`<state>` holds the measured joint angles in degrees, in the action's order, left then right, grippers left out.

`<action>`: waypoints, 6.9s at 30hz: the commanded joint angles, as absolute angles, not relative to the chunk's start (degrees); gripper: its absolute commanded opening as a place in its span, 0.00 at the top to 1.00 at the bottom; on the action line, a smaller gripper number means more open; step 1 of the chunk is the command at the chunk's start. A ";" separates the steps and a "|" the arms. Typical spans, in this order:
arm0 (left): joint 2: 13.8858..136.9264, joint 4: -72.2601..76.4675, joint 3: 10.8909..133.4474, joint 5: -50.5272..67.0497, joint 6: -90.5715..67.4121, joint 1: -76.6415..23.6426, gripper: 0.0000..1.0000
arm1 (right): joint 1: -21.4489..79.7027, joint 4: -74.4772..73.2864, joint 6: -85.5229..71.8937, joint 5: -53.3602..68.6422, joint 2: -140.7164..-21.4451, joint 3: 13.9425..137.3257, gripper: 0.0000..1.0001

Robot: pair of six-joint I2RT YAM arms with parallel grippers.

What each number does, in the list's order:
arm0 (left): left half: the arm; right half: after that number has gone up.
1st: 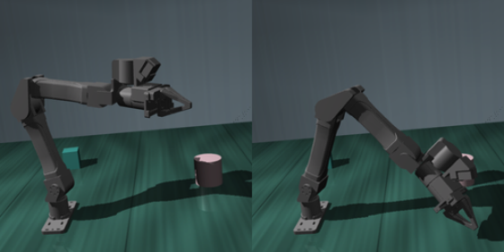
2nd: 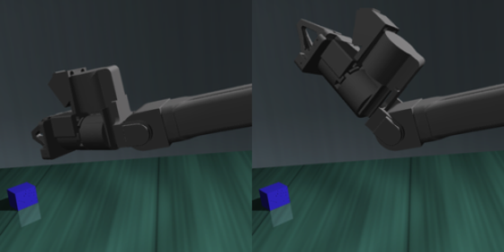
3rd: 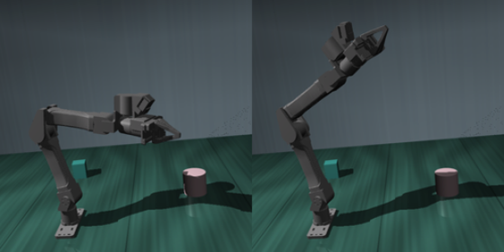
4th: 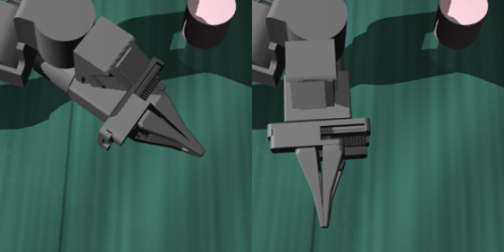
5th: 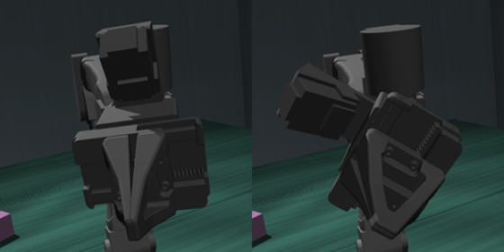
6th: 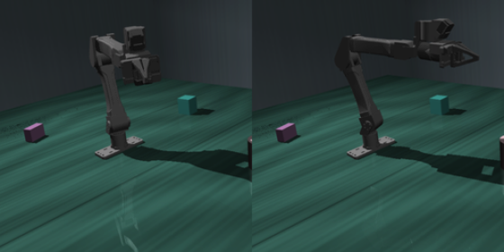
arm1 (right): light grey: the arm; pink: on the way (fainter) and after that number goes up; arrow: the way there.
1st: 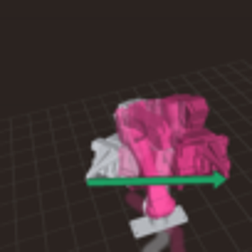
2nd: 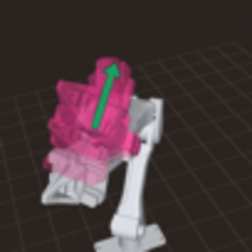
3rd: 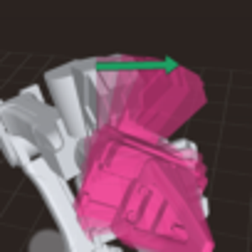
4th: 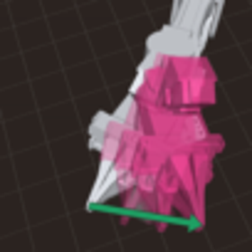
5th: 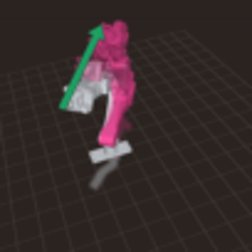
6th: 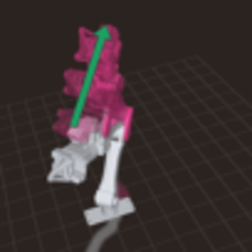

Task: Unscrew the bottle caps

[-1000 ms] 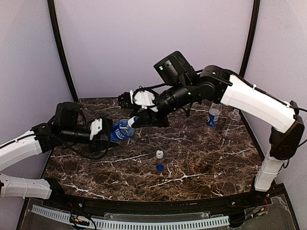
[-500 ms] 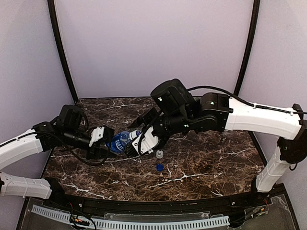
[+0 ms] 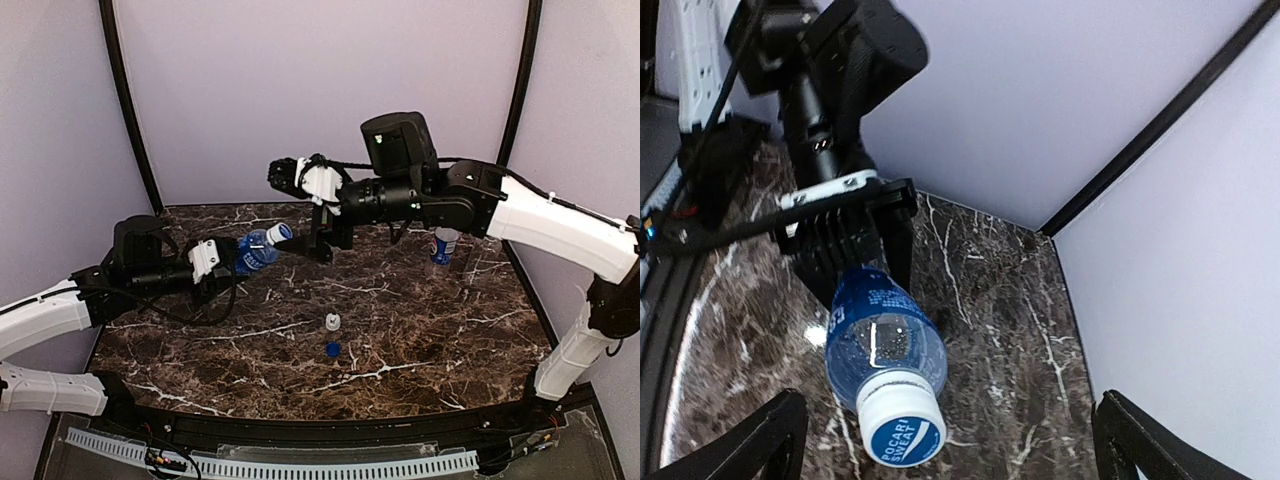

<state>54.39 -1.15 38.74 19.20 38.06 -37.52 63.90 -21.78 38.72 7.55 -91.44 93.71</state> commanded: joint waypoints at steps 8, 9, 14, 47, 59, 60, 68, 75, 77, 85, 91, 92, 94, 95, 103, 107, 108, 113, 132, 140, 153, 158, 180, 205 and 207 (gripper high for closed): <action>55.11 11.97 37.20 3.49 39.12 -37.57 0.73 | 56.91 -24.64 -8.31 17.34 -99.95 106.88 0.16; 55.17 11.92 37.18 3.55 39.18 -37.60 0.72 | 56.90 -24.99 -9.57 17.61 -100.64 107.69 0.19; 55.28 12.00 37.18 3.76 39.57 -37.57 0.72 | 56.95 -28.06 -10.90 17.73 -103.46 111.41 0.32; 54.65 -29.76 42.34 39.18 49.32 -37.58 0.78 | 73.96 -32.80 83.58 -8.43 -89.03 86.42 1.00; 54.07 -28.60 41.38 38.92 51.09 -37.58 0.79 | 76.04 -17.55 96.10 -11.65 -85.69 78.45 1.00; 54.01 -28.51 41.39 38.80 51.08 -37.61 0.79 | 76.06 -16.86 96.11 -11.73 -85.63 78.21 1.00; 53.06 -27.87 40.29 38.21 50.77 -37.55 0.80 | 75.88 -15.24 93.52 -11.67 -84.06 75.99 1.00; 52.83 -24.35 40.74 39.59 49.08 -37.62 0.81 | 75.93 -13.24 93.59 -8.47 -86.16 76.64 0.96; 52.82 -24.27 40.85 39.98 48.93 -37.58 0.81 | 75.92 -13.27 93.49 -7.68 -86.51 76.89 0.95; 51.92 -22.23 39.86 37.49 45.84 -37.56 0.84 | 73.95 -13.06 84.38 -3.23 -82.47 76.23 1.00; 50.76 -14.58 37.52 32.05 39.42 -37.52 0.88 | 69.03 -10.75 70.91 -0.26 -74.92 69.52 1.00; 50.74 -13.47 37.48 31.98 38.46 -37.48 0.88 | 68.57 -10.73 68.64 -0.35 -74.14 68.68 1.00; 50.86 -11.43 37.34 31.62 36.79 -37.48 0.87 | 66.32 -10.69 59.96 -1.87 -73.33 68.27 1.00; 50.88 -10.59 37.13 30.95 35.19 -37.50 0.87 | 64.42 -11.21 53.88 -3.29 -73.46 68.78 1.00; 50.82 -1.75 36.39 27.66 28.49 -37.53 0.82 | 42.39 -49.23 -9.26 -5.90 -91.11 84.50 1.00; 50.83 -1.40 36.65 28.15 28.32 -37.53 0.81 | 41.37 -54.49 -18.27 -3.60 -95.20 80.19 1.00; 50.63 -1.23 36.56 28.14 28.31 -37.51 0.81 | 41.37 -53.96 -19.77 -3.26 -95.26 78.49 1.00; 50.41 -0.77 35.72 28.93 28.57 -37.53 0.81 | 41.71 -50.02 -22.03 1.96 -97.35 73.75 1.00; 50.12 -0.21 35.72 28.50 29.17 -37.52 0.79 | 54.92 -50.05 -15.83 2.25 -116.95 85.08 0.58; 49.43 1.19 35.95 29.37 27.62 -37.53 0.79 | 54.93 -51.68 -9.83 0.20 -108.33 92.39 0.01; 48.17 8.51 35.60 37.32 20.98 -37.48 0.79 | 59.16 22.29 10.30 32.54 -78.62 68.10 0.03; 48.26 8.56 35.96 37.41 20.92 -37.52 0.79 | 59.68 15.08 8.42 37.62 -88.21 81.11 0.08; 48.72 9.31 35.73 36.65 21.21 -37.53 0.78 | 60.77 4.06 9.88 39.46 -98.21 91.64 0.61; 39.86 15.50 19.43 3.41 8.53 -26.04 0.01 | 41.23 -1.75 -5.03 -11.26 -83.24 65.39 1.00; 38.07 15.41 17.21 2.78 8.56 -23.32 0.01 | 38.68 0.92 -6.28 -10.41 -83.38 63.05 1.00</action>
